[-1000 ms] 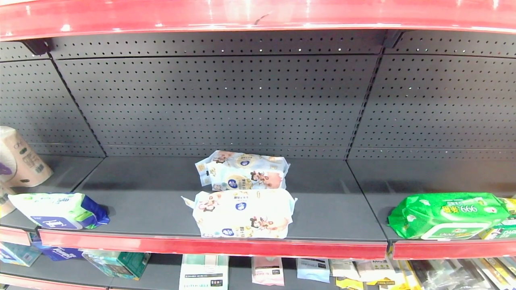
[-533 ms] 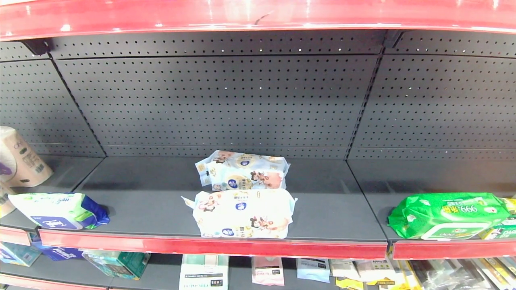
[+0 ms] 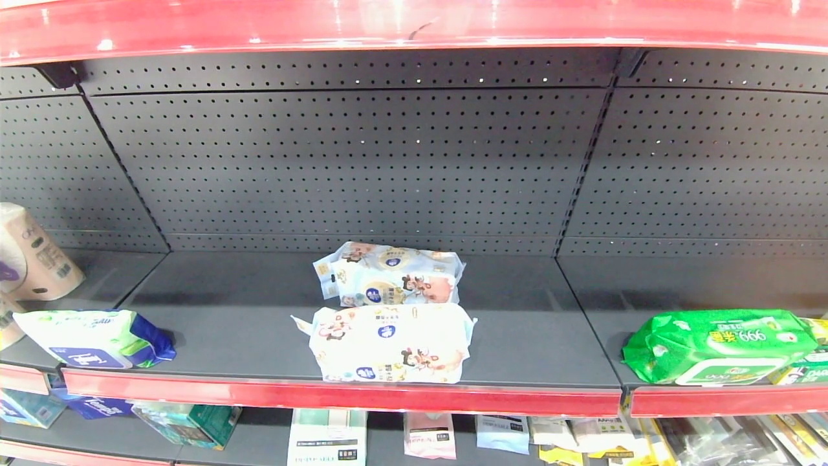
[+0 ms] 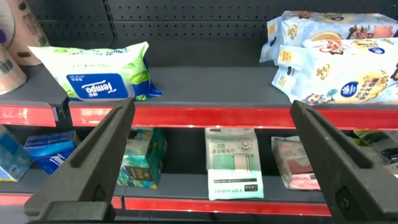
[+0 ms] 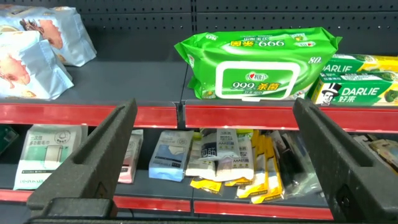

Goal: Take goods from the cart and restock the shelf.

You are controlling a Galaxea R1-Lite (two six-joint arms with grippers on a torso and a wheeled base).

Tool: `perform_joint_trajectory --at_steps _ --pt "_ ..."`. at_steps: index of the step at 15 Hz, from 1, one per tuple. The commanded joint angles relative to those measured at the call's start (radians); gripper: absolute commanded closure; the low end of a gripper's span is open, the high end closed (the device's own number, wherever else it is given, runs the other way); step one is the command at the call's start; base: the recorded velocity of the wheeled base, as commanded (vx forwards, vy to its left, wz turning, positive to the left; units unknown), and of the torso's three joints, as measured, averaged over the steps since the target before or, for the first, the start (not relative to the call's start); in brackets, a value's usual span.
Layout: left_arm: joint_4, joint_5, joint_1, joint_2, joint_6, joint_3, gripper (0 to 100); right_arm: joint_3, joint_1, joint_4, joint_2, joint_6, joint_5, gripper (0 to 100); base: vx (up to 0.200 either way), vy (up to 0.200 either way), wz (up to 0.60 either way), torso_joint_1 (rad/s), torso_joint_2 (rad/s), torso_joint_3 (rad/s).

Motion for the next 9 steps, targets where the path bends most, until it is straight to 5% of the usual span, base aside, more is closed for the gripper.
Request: perform_joint_trajectory --at_steps 1,9 --pt "0.0 0.0 0.0 0.001 0.0 0.0 0 0.0 0.0 0.0 0.002 0.0 0.0 0 0.0 0.0 0.0 0.0 0.0 0.0" --pt "0.0 0.0 0.0 0.001 0.0 0.0 0 0.0 0.0 0.0 0.002 0.002 -0.001 0 0.0 0.0 0.0 0.0 0.0 0.0"
